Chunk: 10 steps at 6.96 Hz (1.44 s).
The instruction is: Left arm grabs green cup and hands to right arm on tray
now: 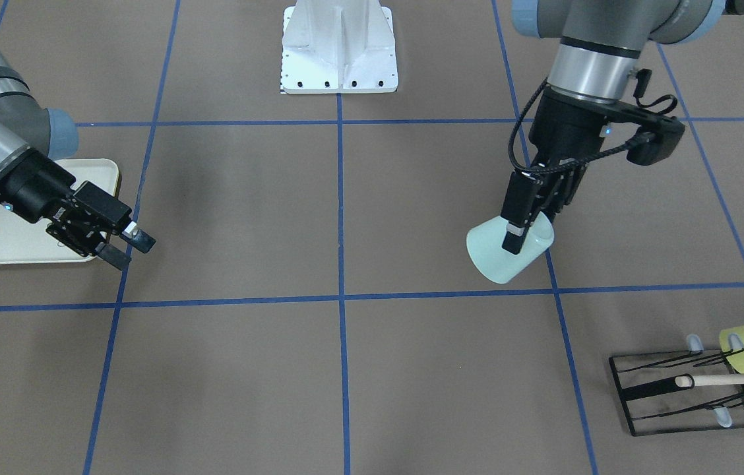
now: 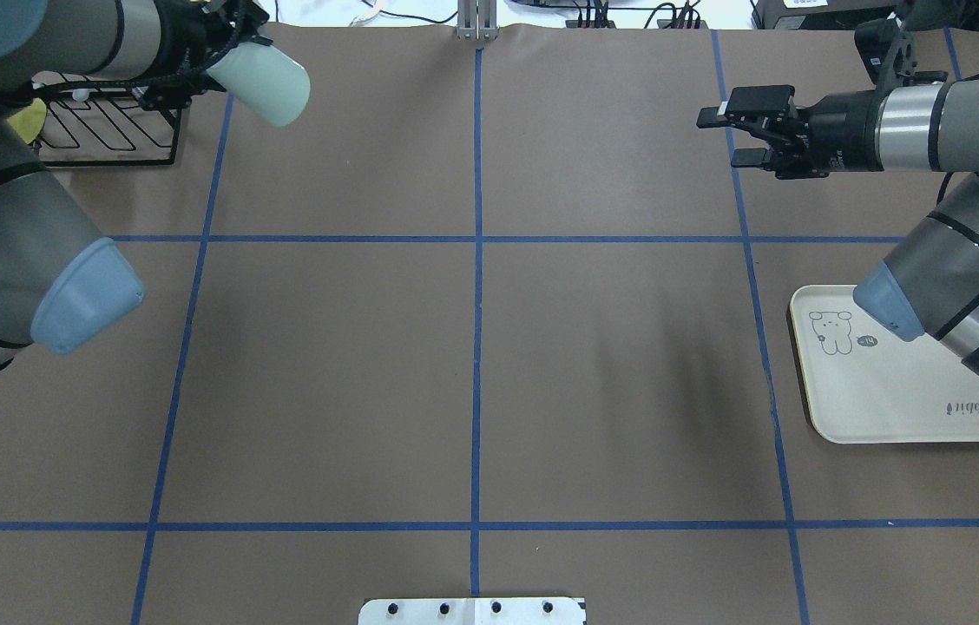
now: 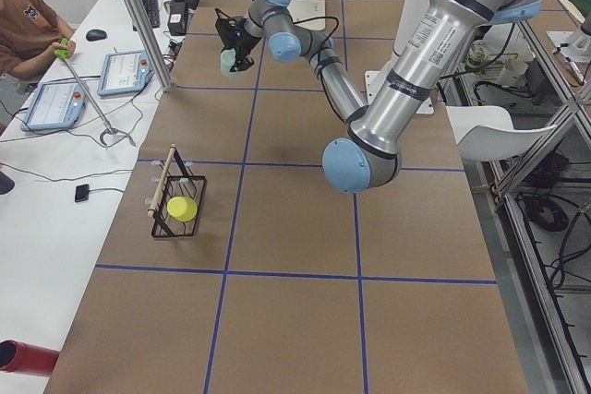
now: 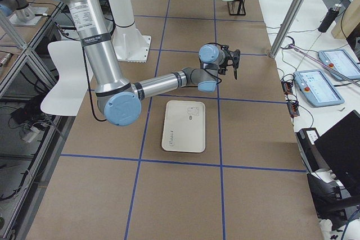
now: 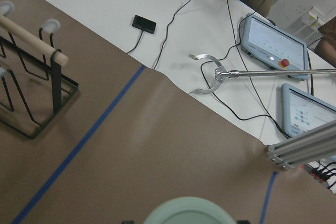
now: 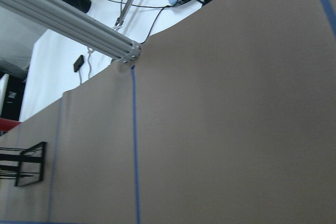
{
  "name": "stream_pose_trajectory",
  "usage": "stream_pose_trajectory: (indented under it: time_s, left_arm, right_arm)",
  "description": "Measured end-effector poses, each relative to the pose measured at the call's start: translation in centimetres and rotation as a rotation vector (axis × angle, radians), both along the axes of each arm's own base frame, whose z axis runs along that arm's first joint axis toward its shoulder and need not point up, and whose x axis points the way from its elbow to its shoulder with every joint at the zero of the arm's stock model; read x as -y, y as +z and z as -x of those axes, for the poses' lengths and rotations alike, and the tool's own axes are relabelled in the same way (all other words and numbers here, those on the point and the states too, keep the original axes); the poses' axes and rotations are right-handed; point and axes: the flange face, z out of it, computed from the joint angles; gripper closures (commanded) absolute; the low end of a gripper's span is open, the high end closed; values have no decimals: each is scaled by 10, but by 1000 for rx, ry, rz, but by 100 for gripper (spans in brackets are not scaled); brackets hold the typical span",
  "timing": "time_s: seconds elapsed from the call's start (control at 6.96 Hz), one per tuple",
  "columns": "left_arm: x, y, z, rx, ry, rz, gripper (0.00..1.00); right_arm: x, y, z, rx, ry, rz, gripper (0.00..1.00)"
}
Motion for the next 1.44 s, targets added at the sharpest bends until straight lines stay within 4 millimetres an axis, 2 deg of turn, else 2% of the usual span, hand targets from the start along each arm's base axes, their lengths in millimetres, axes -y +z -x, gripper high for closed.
stream_pose_trajectory:
  time_s: [0.29,0.57,0.72,1.01,1.44]
  left_arm:
    - [-32,-63,-9,-276,51,120,87]
    - [-63,-103,-8,-470,156,220,87]
    - [-74,-114,-10,-546,194,255,87]
    - [-92,-124,-20,-649,238,314,87]
    - [-98,-126,-23,-707,245,370,87]
  right_arm:
    - [-30,-31,25,215,-35,-33,1]
    - [-51,-59,44,333,-90,-89,1]
    - [-60,-72,52,378,-112,-114,1]
    - [-79,-85,63,469,-147,-149,1]
    - [-101,-87,69,585,-173,-176,1]
